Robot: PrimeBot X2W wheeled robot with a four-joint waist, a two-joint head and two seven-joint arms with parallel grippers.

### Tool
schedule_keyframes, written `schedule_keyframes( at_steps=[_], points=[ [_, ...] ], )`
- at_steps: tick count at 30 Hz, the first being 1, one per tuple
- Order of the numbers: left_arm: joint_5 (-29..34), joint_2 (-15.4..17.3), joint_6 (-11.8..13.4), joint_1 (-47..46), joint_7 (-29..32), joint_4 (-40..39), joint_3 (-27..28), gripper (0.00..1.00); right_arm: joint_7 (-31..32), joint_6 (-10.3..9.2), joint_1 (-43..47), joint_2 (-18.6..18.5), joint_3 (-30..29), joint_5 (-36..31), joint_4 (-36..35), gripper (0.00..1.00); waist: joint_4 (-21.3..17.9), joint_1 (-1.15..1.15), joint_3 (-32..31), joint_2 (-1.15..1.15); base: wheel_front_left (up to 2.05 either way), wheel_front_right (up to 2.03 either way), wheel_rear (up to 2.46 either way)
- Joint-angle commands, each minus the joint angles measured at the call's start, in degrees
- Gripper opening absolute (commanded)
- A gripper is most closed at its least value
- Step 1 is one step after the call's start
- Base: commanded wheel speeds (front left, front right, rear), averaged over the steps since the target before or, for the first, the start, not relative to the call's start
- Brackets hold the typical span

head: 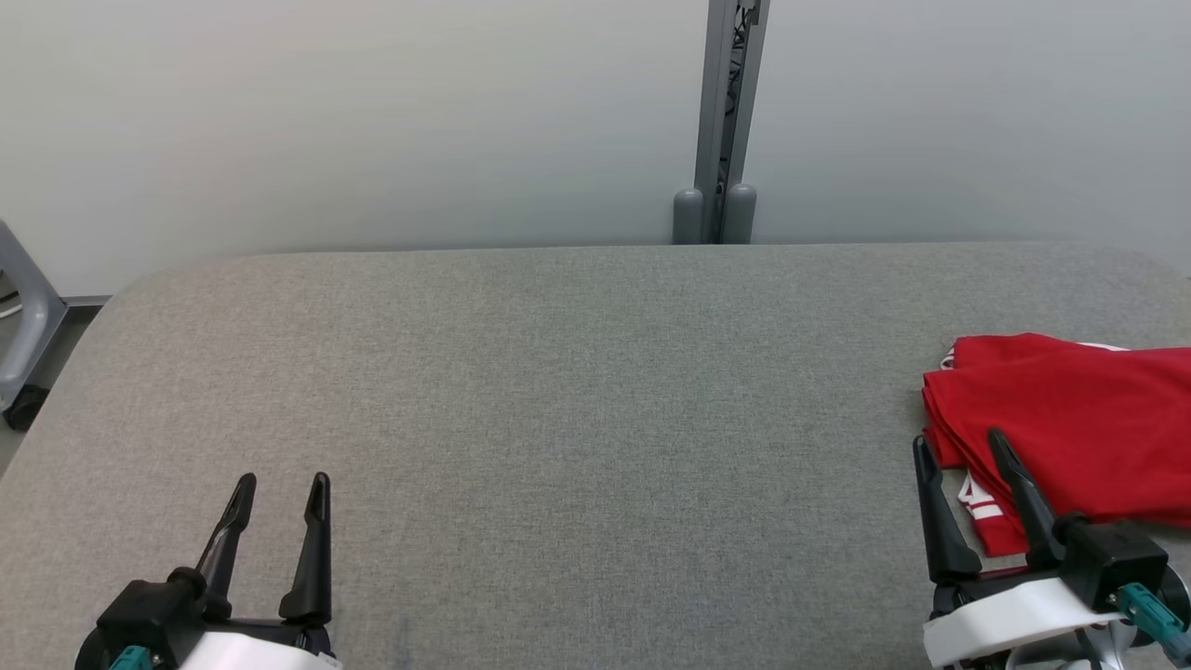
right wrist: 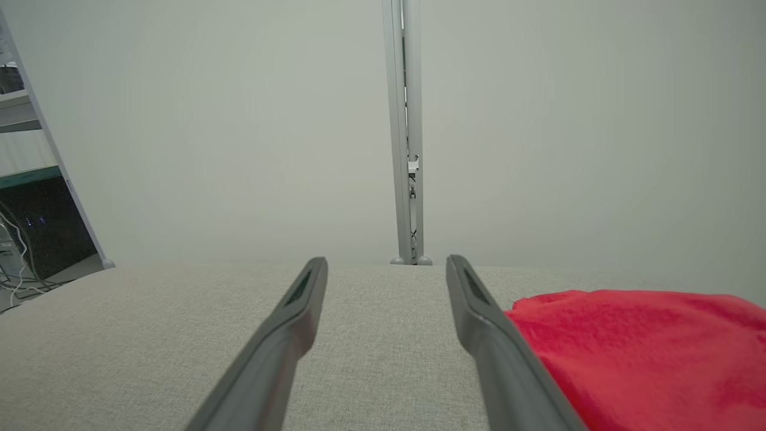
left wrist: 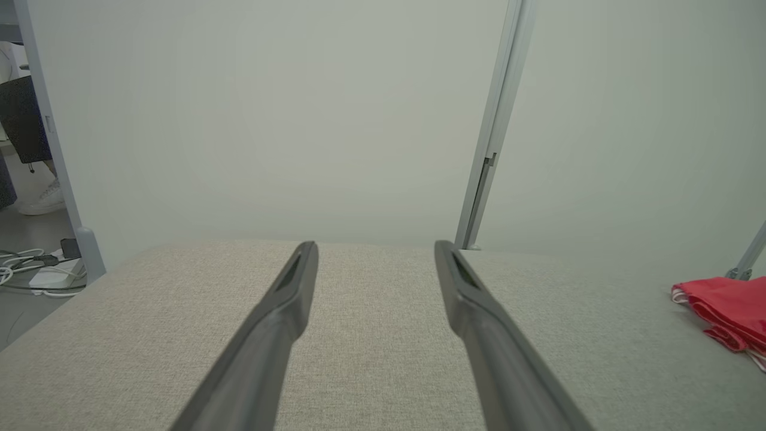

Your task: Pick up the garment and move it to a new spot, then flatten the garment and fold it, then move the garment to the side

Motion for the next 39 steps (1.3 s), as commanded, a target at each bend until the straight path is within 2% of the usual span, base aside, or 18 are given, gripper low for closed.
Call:
schedule_keyframes(
  at_steps=[1,3,4,8,23,39],
  points=[
    [0.42,0.01,-0.09,-0.68,-0.24,0.16,0.11,1.00,-0.38,-0.01,-0.46,-0.21,-0.09,0.16,0.03,1.00,0.00,0.00,-0.04,0.00,0.00,0.00,0.00],
    [0.03,0.04,-0.09,-0.65,-0.24,0.54,-0.23,1.00,-0.38,-0.01,-0.47,-0.21,0.13,0.31,0.08,1.00,-0.03,0.00,-0.16,0.00,0.00,0.00,0.00],
    [-0.12,0.00,0.00,-0.07,0.01,0.49,-0.24,0.00,0.00,0.00,-0.01,0.00,0.19,0.11,0.10,0.00,-0.03,0.00,-0.17,0.00,0.00,0.00,0.00],
    [-0.54,-0.74,0.00,1.36,0.47,2.47,-0.35,0.00,0.35,0.00,1.55,0.58,0.24,0.82,1.92,0.00,-0.05,0.00,-0.19,0.00,0.00,0.00,0.00],
    [-15.68,-1.18,-0.01,-0.79,4.69,2.67,0.94,0.00,4.44,0.00,0.33,0.31,-1.44,17.32,2.06,0.00,-0.34,0.00,0.10,0.00,0.00,0.00,0.00],
    [-29.19,-1.59,-0.02,-2.69,8.41,2.86,1.99,0.00,8.11,0.00,-0.74,0.10,-3.01,31.93,2.20,0.00,-0.65,0.00,0.40,0.00,0.00,0.00,0.00]
  ],
)
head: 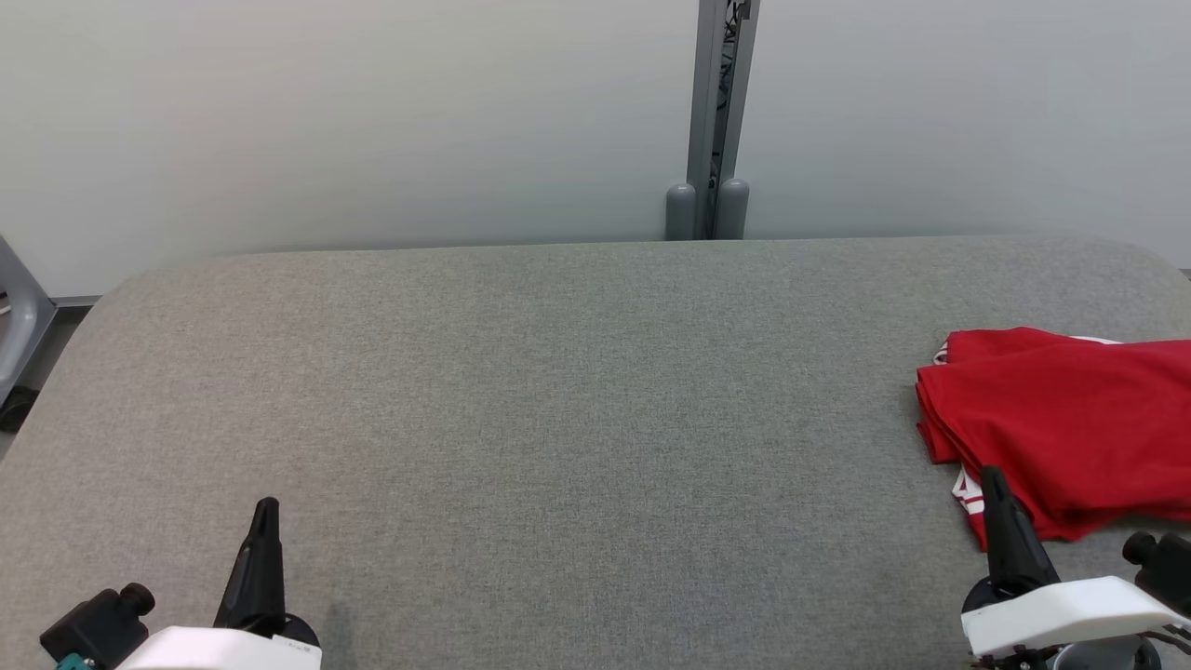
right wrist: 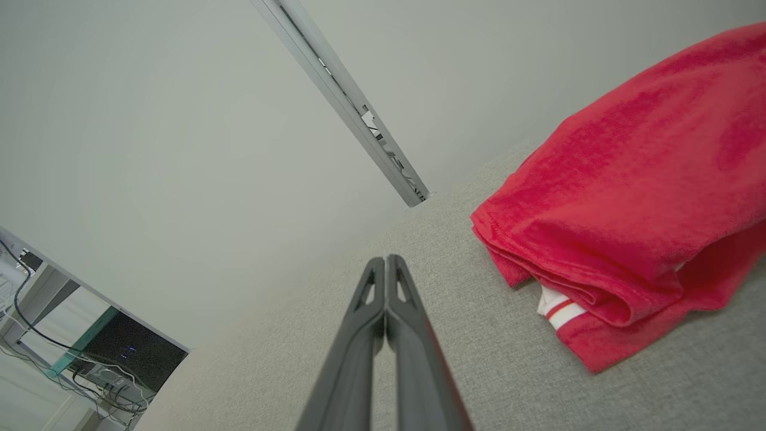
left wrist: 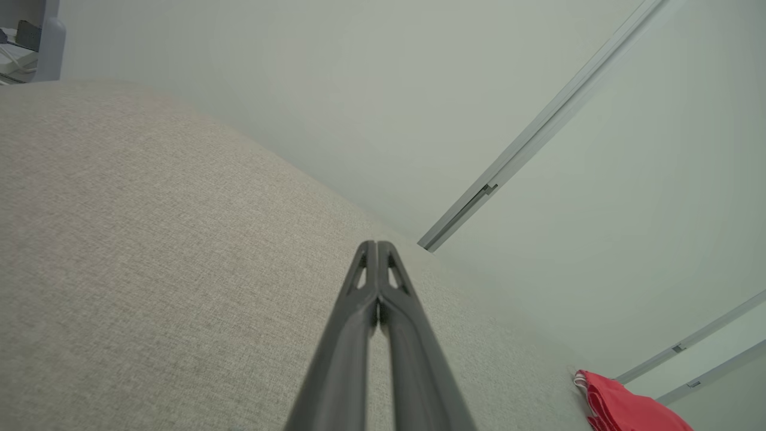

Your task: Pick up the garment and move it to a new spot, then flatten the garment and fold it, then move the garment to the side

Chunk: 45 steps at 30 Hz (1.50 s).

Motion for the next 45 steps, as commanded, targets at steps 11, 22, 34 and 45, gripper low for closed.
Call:
schedule_keyframes(
  at_steps=[11,22,34,45],
  points=[
    [-9.03,-0.01,-0.03,-3.20,2.45,-0.57,1.05,0.00,2.45,0.01,-2.19,-0.63,-1.32,9.78,-0.58,0.00,-0.21,0.00,0.21,0.00,0.00,0.00,0.00],
    [-16.25,-0.19,-0.03,-4.18,4.51,-0.44,1.63,0.00,4.46,0.01,-2.67,-0.72,-2.22,17.57,-0.48,0.00,-0.42,0.00,0.42,0.00,0.00,0.00,0.00],
    [-23.86,-0.41,-0.04,-5.22,6.58,-0.29,2.24,0.00,6.63,0.01,-3.28,-0.81,-3.12,25.74,-0.37,0.00,-0.66,0.00,0.67,0.00,0.00,0.00,0.00],
    [-29.57,-0.58,-0.05,-5.92,8.18,-0.16,2.73,0.00,8.25,0.01,-3.65,-0.86,-3.89,31.97,-0.26,0.00,-0.87,0.00,0.88,0.00,0.00,0.00,0.00]
  ],
)
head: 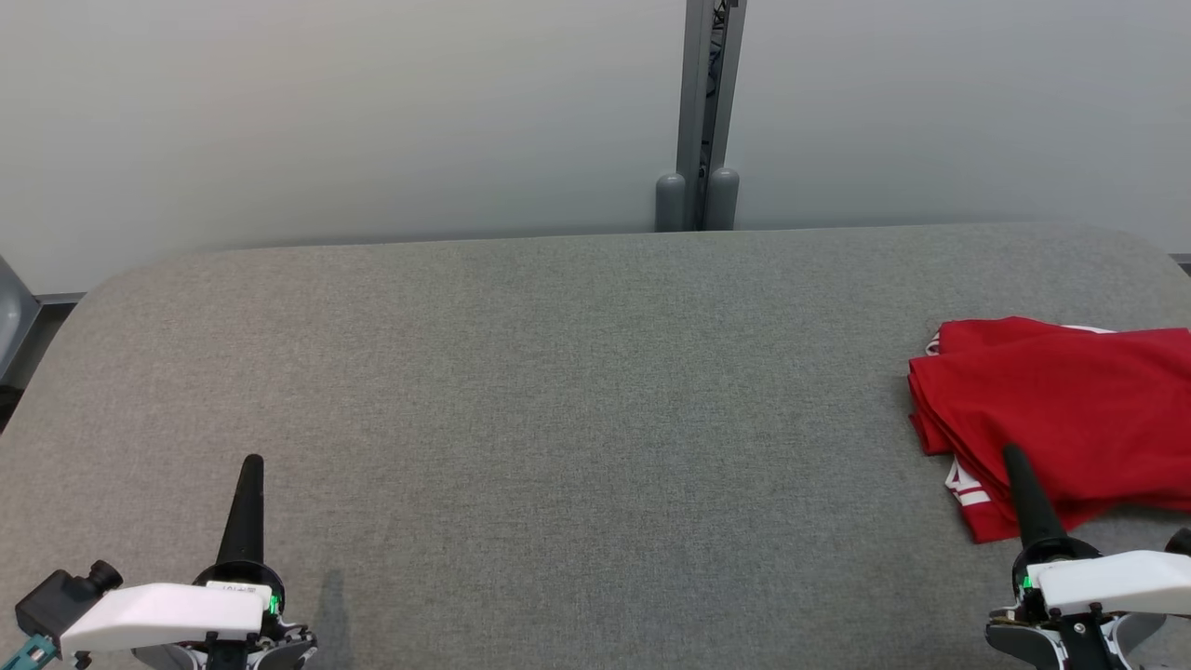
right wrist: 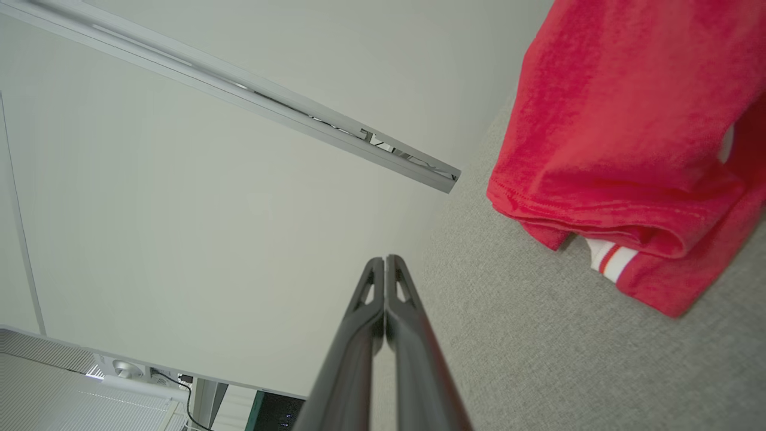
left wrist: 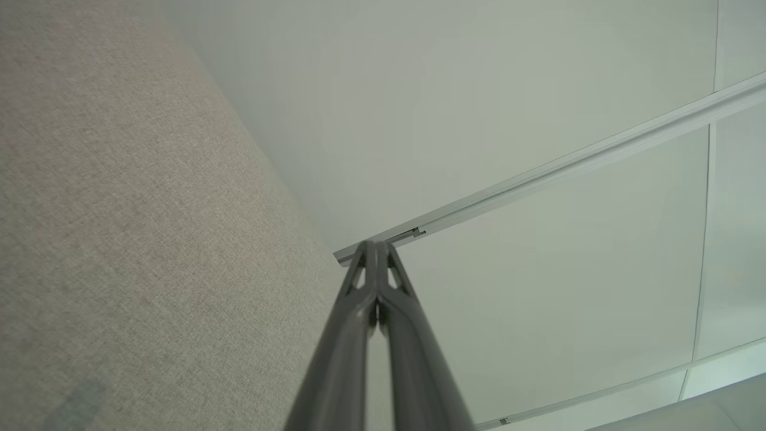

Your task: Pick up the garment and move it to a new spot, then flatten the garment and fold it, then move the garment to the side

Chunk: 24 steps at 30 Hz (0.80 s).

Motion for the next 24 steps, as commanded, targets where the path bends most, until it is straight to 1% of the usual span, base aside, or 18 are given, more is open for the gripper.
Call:
schedule_keyframes(
  at_steps=[1,24],
  points=[
    [-0.95,0.34,-0.05,-1.36,0.16,-0.30,0.38,0.00,0.40,0.02,-0.92,-0.58,-0.43,1.15,-0.29,0.00,-0.01,0.00,0.01,0.00,0.00,0.00,0.00],
    [-11.40,-0.02,-0.07,-2.85,3.06,-0.07,1.21,0.00,3.38,0.02,-1.65,-0.67,-1.69,12.33,-0.08,0.00,-0.45,0.00,0.45,0.00,0.00,0.00,0.00]
  ],
)
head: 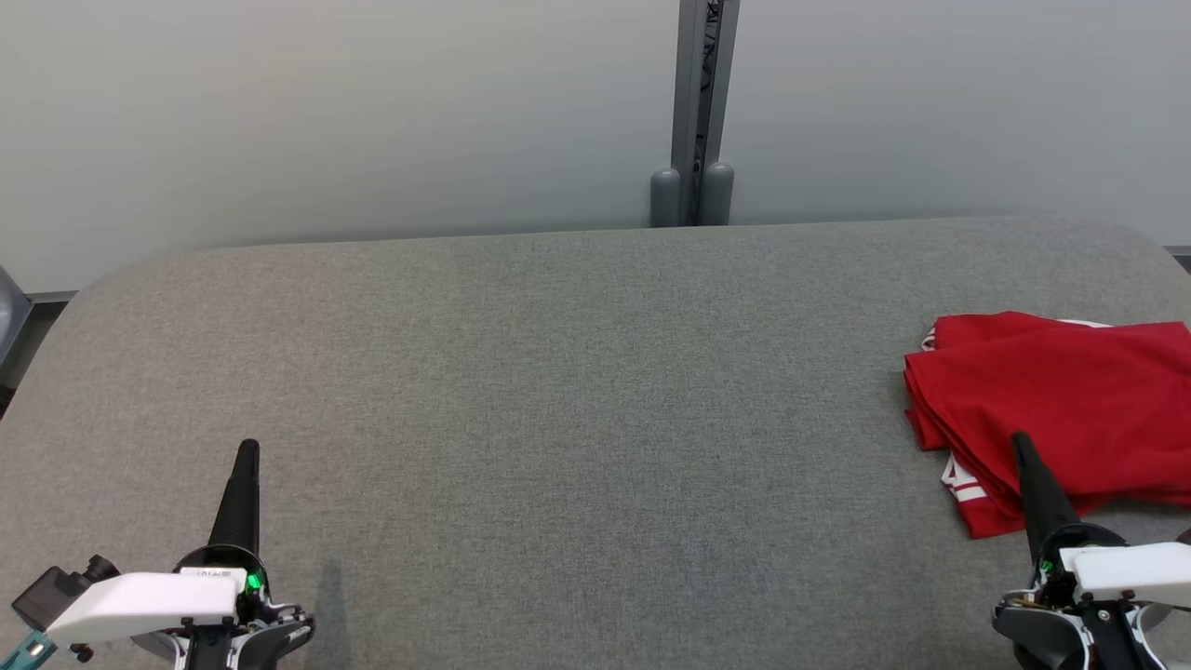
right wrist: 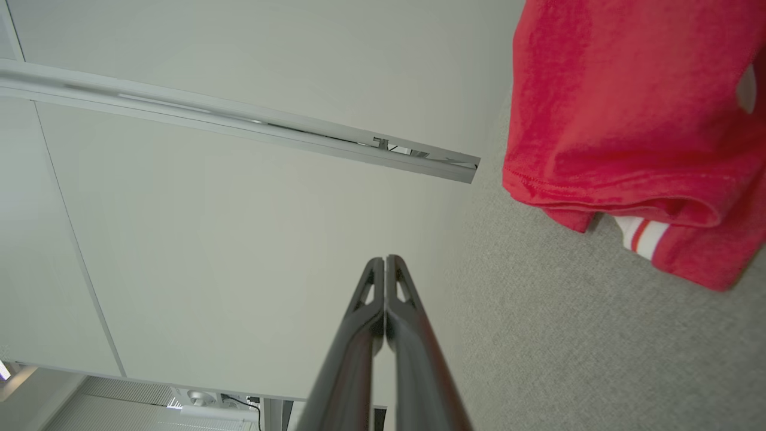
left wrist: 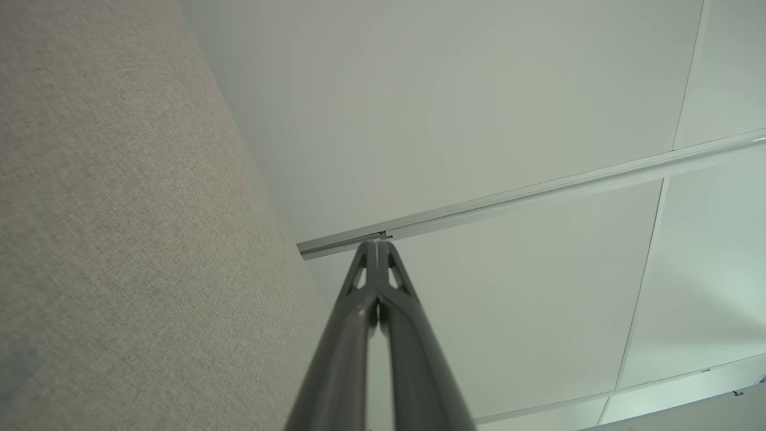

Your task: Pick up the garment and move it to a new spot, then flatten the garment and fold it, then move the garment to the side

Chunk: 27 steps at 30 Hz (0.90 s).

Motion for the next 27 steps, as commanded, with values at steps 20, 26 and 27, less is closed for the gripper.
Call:
schedule_keyframes(
  at_steps=[20,26,27],
  points=[
    [-8.30,-0.04,-0.08,-2.40,2.31,0.04,0.91,0.00,2.53,0.02,-1.33,-0.63,-1.19,8.90,0.07,0.00,-0.38,0.00,0.38,0.00,0.00,0.00,0.00],
    [-10.28,-0.12,-0.08,-2.63,2.84,0.10,1.09,0.00,3.09,0.02,-1.46,-0.63,-1.41,11.25,0.12,0.00,-0.49,0.00,0.49,0.00,0.00,0.00,0.00],
    [-10.58,-0.13,-0.08,-2.63,2.96,0.10,1.12,0.00,3.16,0.02,-1.41,-0.63,-1.43,11.45,0.12,0.00,-0.51,0.00,0.51,0.00,0.00,0.00,0.00]
  ],
)
